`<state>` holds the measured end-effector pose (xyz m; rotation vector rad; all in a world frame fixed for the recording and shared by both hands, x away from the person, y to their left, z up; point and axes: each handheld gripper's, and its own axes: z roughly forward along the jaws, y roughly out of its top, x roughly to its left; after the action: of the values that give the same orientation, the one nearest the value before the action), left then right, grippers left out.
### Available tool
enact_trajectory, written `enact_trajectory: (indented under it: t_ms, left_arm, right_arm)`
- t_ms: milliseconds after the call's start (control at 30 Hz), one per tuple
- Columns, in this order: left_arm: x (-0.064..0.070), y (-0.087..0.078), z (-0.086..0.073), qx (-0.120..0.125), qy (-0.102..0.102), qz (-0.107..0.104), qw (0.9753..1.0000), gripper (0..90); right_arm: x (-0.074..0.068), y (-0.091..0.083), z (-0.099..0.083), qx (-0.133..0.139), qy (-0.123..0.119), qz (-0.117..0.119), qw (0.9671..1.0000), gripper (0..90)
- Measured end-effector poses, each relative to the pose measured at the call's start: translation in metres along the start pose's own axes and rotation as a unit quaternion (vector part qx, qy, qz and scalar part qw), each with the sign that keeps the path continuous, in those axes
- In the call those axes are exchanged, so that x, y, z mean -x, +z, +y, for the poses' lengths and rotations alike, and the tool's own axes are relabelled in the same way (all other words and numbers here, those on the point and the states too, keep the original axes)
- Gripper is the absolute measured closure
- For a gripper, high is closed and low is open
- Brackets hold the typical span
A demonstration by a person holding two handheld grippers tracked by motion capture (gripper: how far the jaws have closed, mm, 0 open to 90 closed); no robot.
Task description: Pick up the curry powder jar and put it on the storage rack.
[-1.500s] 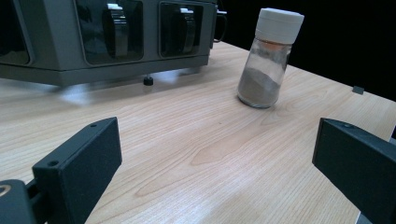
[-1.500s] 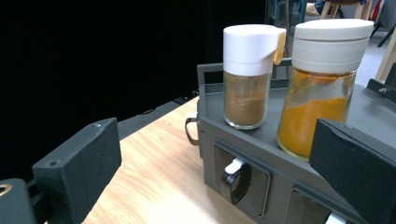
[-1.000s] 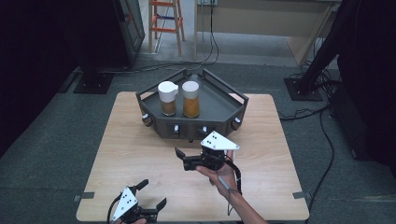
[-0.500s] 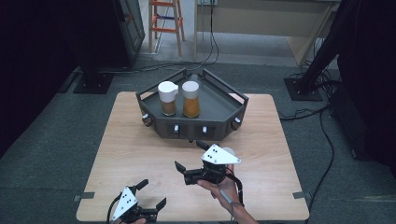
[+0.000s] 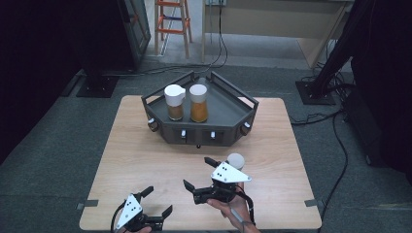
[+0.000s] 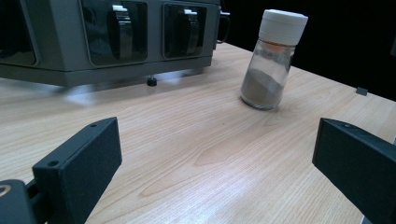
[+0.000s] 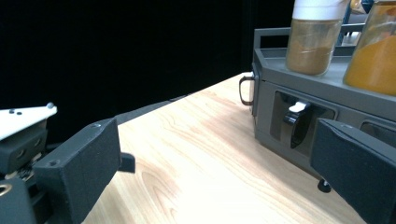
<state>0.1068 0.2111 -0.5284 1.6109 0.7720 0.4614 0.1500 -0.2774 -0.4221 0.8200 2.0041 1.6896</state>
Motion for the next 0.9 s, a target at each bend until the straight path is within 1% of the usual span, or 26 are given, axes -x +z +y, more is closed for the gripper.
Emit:
enact_trajectory:
  t_ms: [100, 300, 500, 633, 900]
  left_arm:
    - [0.000, 0.000, 0.000, 0.001, -0.001, -0.001, 1.0000, 1.2]
    - [0.000, 0.000, 0.000, 0.002, -0.001, 0.000, 1.0000, 1.2]
    - [0.000, 0.000, 0.000, 0.001, -0.001, 0.001, 1.0000, 1.2]
    - [0.000, 0.000, 0.000, 0.001, -0.004, 0.003, 1.0000, 1.2]
    - [0.000, 0.000, 0.000, 0.002, -0.004, 0.004, 1.0000, 1.2]
  right_arm:
    - [-0.003, -0.002, -0.006, -0.002, -0.001, 0.004, 1.0000, 2.1]
    - [-0.005, -0.004, -0.016, -0.006, 0.004, 0.013, 0.9999, 2.1]
    - [-0.008, -0.007, -0.027, -0.010, 0.005, 0.013, 0.9999, 2.1]
    - [-0.009, -0.008, -0.035, -0.013, 0.003, 0.008, 0.9999, 2.1]
    - [-0.010, -0.011, -0.047, -0.020, 0.000, 0.004, 0.9998, 2.1]
